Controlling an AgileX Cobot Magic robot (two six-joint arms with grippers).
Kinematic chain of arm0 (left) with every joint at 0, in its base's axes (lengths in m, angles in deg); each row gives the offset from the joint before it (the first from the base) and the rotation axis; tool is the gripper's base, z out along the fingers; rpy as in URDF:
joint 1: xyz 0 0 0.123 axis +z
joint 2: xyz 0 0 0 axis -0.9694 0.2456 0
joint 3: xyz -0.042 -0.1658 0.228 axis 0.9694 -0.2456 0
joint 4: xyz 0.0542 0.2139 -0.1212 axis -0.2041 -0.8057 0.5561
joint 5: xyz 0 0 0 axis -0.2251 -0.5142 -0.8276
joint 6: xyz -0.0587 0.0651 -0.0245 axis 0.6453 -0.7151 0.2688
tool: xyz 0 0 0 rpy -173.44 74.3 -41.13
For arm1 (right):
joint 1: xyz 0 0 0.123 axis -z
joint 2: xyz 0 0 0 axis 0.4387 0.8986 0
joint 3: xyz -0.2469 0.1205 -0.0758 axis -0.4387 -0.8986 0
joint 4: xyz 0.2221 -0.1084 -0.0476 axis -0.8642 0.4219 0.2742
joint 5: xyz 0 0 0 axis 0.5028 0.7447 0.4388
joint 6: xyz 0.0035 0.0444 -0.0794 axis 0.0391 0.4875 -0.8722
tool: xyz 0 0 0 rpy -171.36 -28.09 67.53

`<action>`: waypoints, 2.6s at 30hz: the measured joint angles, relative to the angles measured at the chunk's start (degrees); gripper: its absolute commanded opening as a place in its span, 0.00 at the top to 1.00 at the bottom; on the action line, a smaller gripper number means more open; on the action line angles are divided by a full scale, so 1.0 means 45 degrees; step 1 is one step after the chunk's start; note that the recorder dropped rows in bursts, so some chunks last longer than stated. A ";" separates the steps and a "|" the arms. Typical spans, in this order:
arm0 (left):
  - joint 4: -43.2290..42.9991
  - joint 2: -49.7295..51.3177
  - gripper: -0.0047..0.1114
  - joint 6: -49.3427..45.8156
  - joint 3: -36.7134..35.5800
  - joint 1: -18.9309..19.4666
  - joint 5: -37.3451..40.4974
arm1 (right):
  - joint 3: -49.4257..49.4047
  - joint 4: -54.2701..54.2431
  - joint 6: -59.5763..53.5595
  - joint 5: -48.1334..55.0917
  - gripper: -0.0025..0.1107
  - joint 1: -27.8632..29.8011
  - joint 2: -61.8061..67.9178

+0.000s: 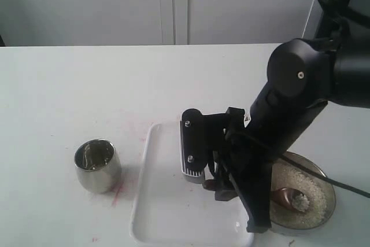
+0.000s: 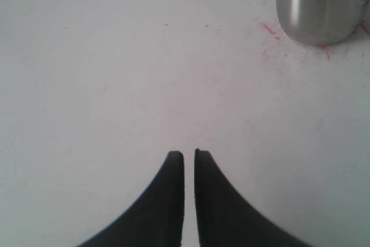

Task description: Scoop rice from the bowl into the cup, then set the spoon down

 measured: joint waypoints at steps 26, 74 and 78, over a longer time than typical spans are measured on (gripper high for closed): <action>0.0000 0.0000 0.84 0.0000 0.0000 0.0000 0.0000 | 0.1033 0.0062 0.0000 0.0860 0.93 0.0000 0.0000; 0.0000 0.0000 0.84 0.0000 0.0000 0.0000 0.0000 | 0.7072 0.1698 0.2547 0.3636 0.93 -0.2079 0.2365; 0.0000 0.0000 0.84 0.0000 0.0000 0.0000 0.0000 | 0.8035 0.1904 0.2703 0.3669 0.93 -0.2513 0.2902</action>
